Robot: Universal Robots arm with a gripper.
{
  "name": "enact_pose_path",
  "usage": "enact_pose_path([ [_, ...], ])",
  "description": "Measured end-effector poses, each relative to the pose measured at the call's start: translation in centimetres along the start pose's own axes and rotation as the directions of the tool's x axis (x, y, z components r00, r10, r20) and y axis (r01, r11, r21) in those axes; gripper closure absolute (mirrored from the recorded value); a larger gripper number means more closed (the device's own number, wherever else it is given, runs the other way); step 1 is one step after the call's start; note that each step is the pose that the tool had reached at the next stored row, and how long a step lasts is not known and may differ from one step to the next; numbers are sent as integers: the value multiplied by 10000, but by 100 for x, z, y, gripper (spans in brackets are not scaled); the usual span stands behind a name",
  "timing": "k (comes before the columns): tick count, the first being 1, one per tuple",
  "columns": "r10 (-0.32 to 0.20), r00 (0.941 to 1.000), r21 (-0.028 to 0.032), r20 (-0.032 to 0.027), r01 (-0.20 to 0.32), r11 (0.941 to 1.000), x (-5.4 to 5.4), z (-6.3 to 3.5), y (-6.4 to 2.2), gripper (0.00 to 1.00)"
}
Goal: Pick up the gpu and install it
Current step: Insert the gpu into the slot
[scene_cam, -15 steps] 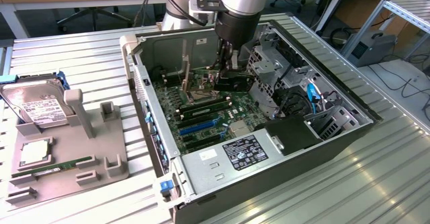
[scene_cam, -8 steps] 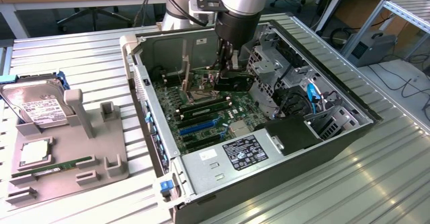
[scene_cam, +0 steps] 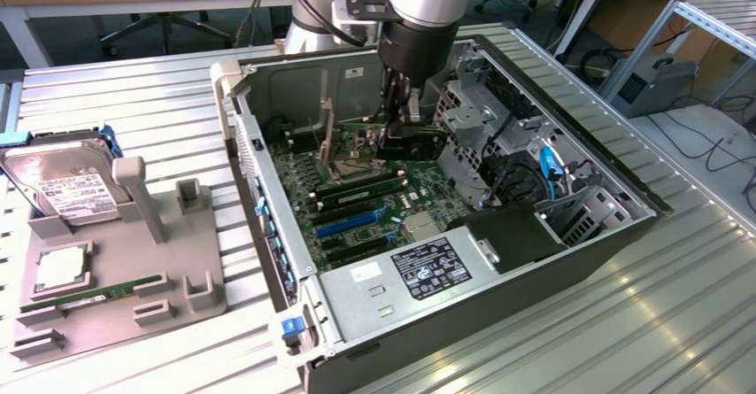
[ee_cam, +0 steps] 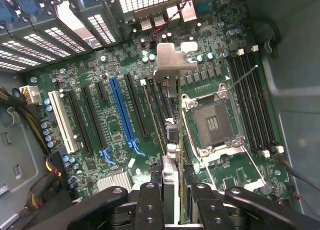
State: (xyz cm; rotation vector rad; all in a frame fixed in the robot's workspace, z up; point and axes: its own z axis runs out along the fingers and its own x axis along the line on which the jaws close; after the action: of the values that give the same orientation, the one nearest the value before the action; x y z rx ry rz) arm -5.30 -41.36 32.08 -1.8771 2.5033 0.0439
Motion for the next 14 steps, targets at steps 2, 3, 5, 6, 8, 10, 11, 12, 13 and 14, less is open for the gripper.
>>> enact_pose_path([
  [2, -41, 10000, -1, 0, 41, 10000, 0, 0, 0, 73],
  [3, -74, 10000, -2, -1, 74, 10000, 0, 0, 0, 73],
  [5, -135, 9999, -4, -2, 135, 9999, 0, 0, -1, 73],
  [6, -150, 9999, -4, -2, 150, 9999, 0, 0, -1, 73],
  [8, -193, 9998, -5, -3, 193, 9998, 0, 0, -1, 73],
  [10, -247, 9997, -7, -3, 247, 9997, 0, 1, -1, 73],
  [11, -264, 9997, -7, -4, 264, 9997, 0, 1, -1, 73],
  [12, -296, 9996, -8, -4, 296, 9996, -1, 1, -2, 73],
  [13, -320, 9995, -9, -5, 320, 9995, -1, 1, -2, 73],
  [14, -337, 9994, -9, -5, 337, 9994, -1, 1, -2, 73],
])
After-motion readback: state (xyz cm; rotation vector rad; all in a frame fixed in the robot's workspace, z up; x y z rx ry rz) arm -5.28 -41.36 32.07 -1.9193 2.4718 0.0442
